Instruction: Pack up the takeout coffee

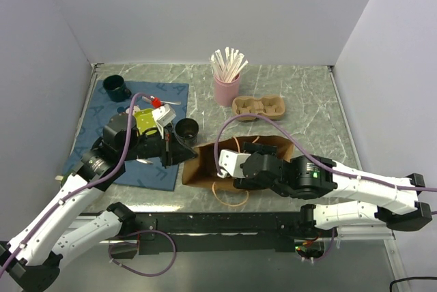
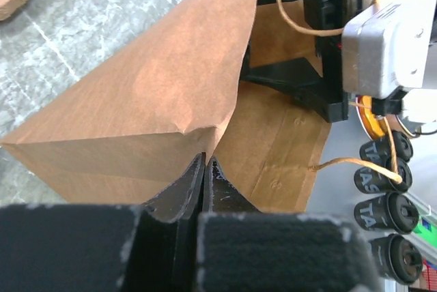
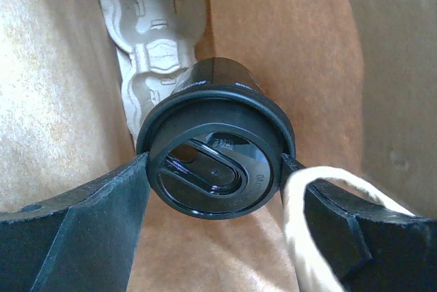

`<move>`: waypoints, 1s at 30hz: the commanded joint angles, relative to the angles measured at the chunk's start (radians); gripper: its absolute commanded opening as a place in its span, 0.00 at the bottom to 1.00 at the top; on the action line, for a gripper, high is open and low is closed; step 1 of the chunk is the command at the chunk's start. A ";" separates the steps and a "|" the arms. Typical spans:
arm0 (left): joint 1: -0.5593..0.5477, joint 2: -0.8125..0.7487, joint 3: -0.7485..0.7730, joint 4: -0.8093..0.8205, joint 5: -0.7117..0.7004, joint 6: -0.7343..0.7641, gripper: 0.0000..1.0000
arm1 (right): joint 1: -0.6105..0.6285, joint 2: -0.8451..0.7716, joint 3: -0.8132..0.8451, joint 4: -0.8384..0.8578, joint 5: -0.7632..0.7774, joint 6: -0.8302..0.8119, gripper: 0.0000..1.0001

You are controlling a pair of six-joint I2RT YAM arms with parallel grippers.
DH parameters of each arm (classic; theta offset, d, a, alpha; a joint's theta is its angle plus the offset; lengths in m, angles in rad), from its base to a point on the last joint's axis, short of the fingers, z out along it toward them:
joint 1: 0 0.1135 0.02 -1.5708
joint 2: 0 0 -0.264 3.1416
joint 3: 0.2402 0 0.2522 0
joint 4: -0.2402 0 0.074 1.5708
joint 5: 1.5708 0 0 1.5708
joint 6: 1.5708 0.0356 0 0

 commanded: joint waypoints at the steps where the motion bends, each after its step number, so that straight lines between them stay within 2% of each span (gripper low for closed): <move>1: -0.006 -0.013 -0.017 0.013 0.029 0.019 0.20 | 0.007 0.007 -0.022 0.009 -0.016 -0.044 0.56; 4: -0.006 -0.026 0.012 -0.055 -0.057 0.014 0.50 | 0.013 0.001 -0.030 -0.012 -0.011 -0.008 0.55; 7: -0.006 -0.053 0.040 -0.134 -0.165 0.009 0.58 | 0.019 -0.012 -0.041 -0.018 -0.008 0.018 0.54; 11: -0.006 -0.075 0.043 -0.181 -0.219 -0.003 0.60 | 0.033 -0.012 -0.059 -0.021 0.001 0.039 0.54; 15: -0.006 -0.041 0.058 -0.181 -0.224 -0.003 0.58 | 0.055 0.005 -0.081 -0.015 0.027 0.050 0.53; 17: -0.006 -0.026 0.066 -0.147 -0.212 -0.011 0.46 | 0.055 0.011 -0.082 -0.006 0.047 0.056 0.53; 18: -0.006 -0.013 0.069 -0.133 -0.212 -0.012 0.37 | 0.056 0.010 -0.085 0.000 0.052 0.053 0.53; 19: -0.006 -0.010 0.070 -0.122 -0.210 -0.012 0.23 | 0.056 0.010 -0.090 0.005 0.059 0.042 0.53; 22: -0.007 -0.009 0.058 -0.058 -0.198 0.014 0.13 | 0.056 0.013 -0.101 0.000 0.073 0.036 0.54; 26: -0.020 -0.047 0.000 0.060 -0.132 0.072 0.09 | 0.056 0.027 -0.105 0.019 0.064 0.015 0.54; 30: -0.035 -0.084 -0.061 0.094 -0.111 0.071 0.15 | 0.056 0.065 -0.114 0.011 0.079 0.033 0.54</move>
